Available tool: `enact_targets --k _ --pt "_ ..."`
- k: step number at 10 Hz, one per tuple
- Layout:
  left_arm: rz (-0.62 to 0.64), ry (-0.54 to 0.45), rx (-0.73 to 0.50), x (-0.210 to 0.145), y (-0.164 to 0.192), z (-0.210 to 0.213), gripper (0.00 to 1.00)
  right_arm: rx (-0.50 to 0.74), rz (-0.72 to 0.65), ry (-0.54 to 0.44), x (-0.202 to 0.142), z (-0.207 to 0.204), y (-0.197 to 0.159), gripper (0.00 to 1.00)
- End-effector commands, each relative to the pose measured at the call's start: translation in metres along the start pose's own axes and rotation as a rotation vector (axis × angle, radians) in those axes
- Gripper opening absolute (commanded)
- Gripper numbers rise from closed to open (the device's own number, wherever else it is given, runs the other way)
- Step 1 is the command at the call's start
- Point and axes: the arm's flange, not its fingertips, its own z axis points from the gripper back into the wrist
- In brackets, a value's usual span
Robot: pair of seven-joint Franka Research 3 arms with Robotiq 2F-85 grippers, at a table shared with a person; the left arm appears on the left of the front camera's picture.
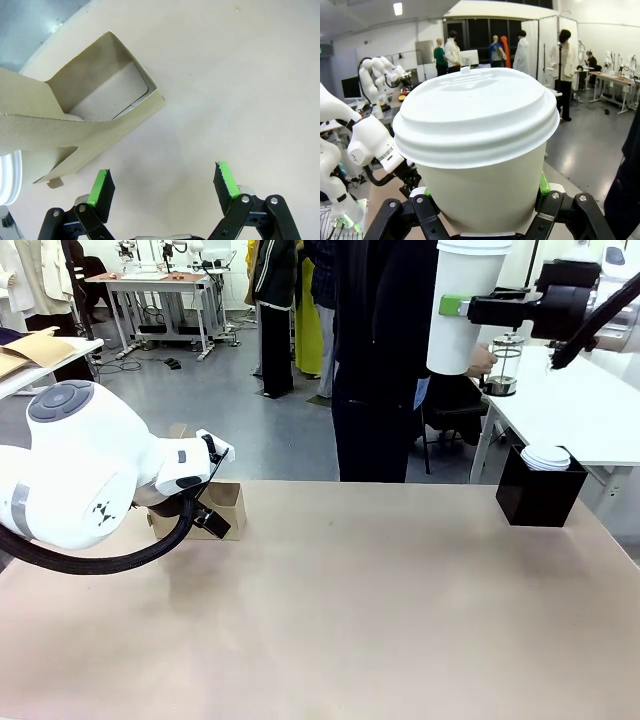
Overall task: Pour a drink into a cup and package it in a carrier.
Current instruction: Position the Cup Carrier in the center of the table.
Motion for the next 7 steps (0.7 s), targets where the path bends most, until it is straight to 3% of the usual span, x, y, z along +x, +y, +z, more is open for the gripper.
enact_targets --k 1,6,7 --pt "0.001 0.0 -0.001 0.0 0.0 0.0 1.0 -0.006 -0.003 -0.015 0.003 -0.001 0.001 0.8" --pt "0.0 0.0 0.0 0.0 0.0 0.0 1.0 -0.006 -0.003 -0.015 0.003 -0.001 0.001 0.8" --pt "0.047 0.015 -0.028 0.005 0.011 0.017 1.0 -0.006 -0.003 -0.015 0.003 -0.001 0.001 0.8"
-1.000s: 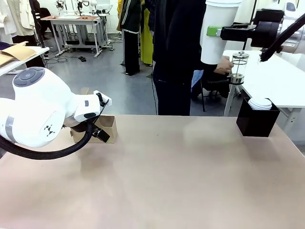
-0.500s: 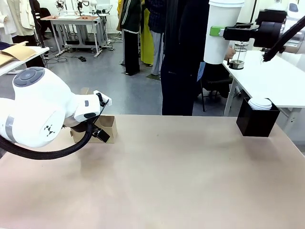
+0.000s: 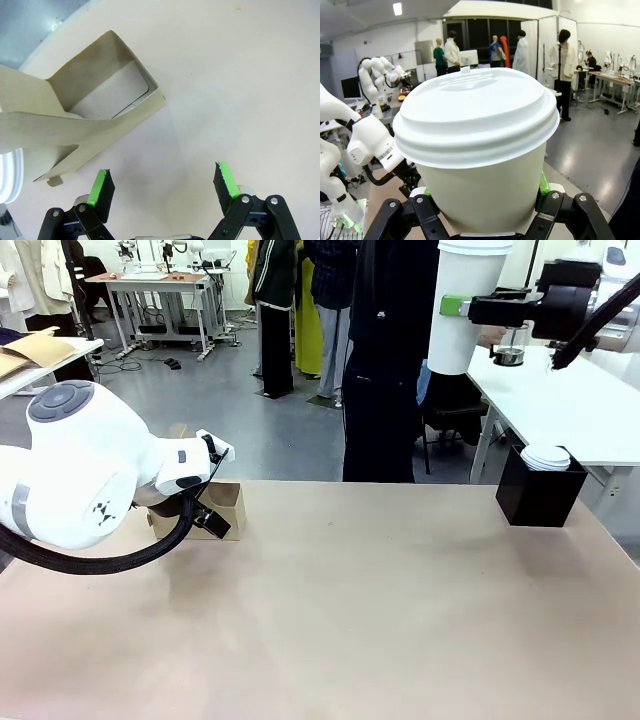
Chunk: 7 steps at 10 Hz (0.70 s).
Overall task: Pour a drink into a cup and package it in a carrier.
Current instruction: Position the Cup Carrier in the center of the table.
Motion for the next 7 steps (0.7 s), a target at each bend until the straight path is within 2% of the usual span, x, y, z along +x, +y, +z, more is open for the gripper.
enact_targets --k 1,2,5,7 --pt "0.086 0.045 -0.008 0.011 0.017 0.034 1.0 -0.005 -0.003 -0.015 0.003 -0.001 0.001 0.8" --pt "0.156 0.071 0.006 0.019 0.028 0.055 1.0 -0.005 -0.003 -0.015 0.003 -0.001 0.001 0.8" --pt "0.255 0.128 -0.014 0.065 0.038 0.123 1.0 -0.005 -0.003 -0.015 0.003 -0.001 0.001 0.8" --pt "0.308 0.195 -0.026 0.097 0.057 0.144 1.0 -0.005 -0.003 -0.015 0.003 -0.001 0.001 0.8"
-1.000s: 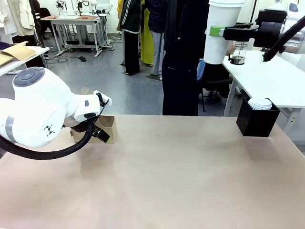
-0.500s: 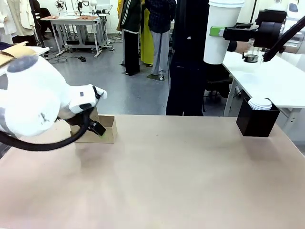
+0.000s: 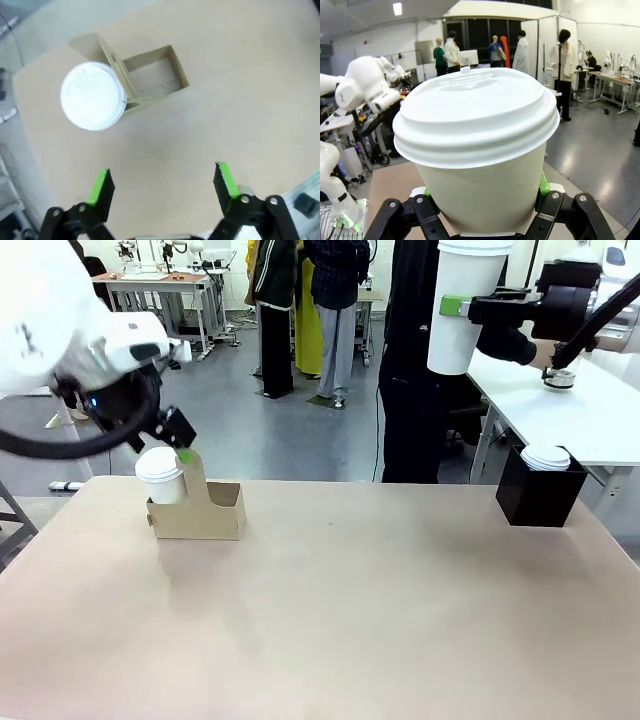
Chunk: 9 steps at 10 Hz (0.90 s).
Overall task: Pour a drink into a cup and package it in a carrier.
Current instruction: Position the Cup Carrier in the center of the table.
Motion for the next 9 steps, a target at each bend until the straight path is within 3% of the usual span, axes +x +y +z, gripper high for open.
enact_targets --k 1,5,9 --pt "0.092 0.075 0.016 0.042 0.007 0.0 1.0 -0.005 -0.003 -0.015 0.003 -0.001 0.001 0.8" --pt "0.211 0.169 0.049 0.104 0.0 -0.023 1.0 -0.005 -0.003 -0.015 0.003 -0.001 0.001 0.8" --pt "0.297 0.2 0.102 0.115 0.024 -0.063 1.0 -0.005 -0.003 -0.015 0.003 -0.001 0.001 0.8"
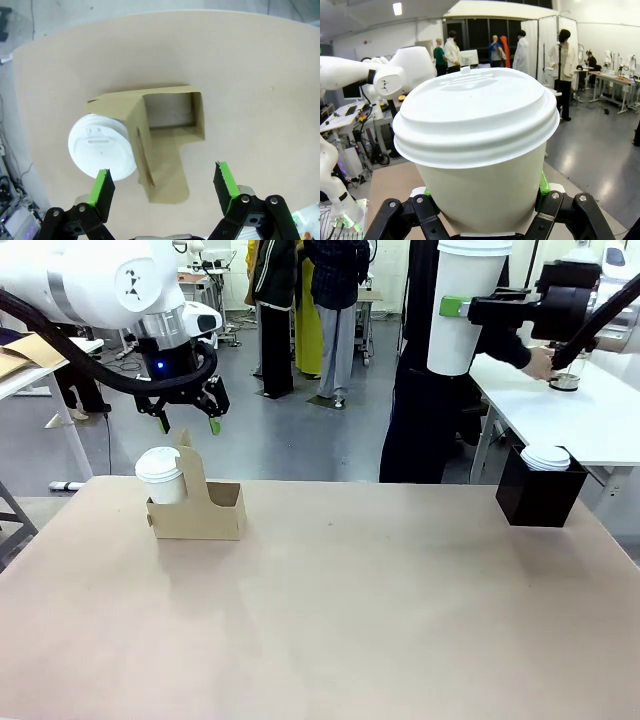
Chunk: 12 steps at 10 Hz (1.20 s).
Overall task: Pour a drink into a cup and package it in a carrier.
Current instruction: Position the Cup Carrier in the center of the table.
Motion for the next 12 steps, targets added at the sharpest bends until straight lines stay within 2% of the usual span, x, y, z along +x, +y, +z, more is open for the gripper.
enact_targets --k 1,3,4,5,6,8,9,10,12 --pt "0.035 -0.003 0.022 0.0 0.012 -0.002 1.0 -0.006 -0.002 -0.015 0.004 -0.001 0.001 0.8" --pt "0.031 0.009 0.004 0.0 0.023 -0.017 1.0 -0.006 -0.002 -0.015 0.004 -0.001 0.001 0.8" --pt "0.024 0.001 0.009 0.001 0.028 -0.021 0.52 -0.006 -0.002 -0.015 0.004 -0.001 0.001 0.8" --pt "0.029 0.001 0.011 0.001 0.029 -0.021 0.41 -0.006 -0.002 -0.015 0.004 -0.001 0.001 0.8" --pt "0.025 -0.002 0.011 0.0 0.029 -0.022 0.0 -0.006 -0.002 -0.015 0.004 -0.001 0.001 0.8" --pt "0.025 0.001 0.018 0.003 0.03 -0.028 0.0 -0.006 -0.002 -0.015 0.004 -0.001 0.001 0.8" --pt "0.025 0.002 0.018 0.004 0.031 -0.03 0.13 -0.006 -0.002 -0.015 0.004 -0.001 0.001 0.8" --pt "0.024 0.001 0.02 0.005 0.031 -0.029 0.04 -0.006 -0.002 -0.015 0.004 -0.001 0.001 0.8" --pt "0.023 0.002 0.021 0.005 0.033 -0.029 0.0 -0.006 -0.002 -0.015 0.004 -0.001 0.001 0.8"
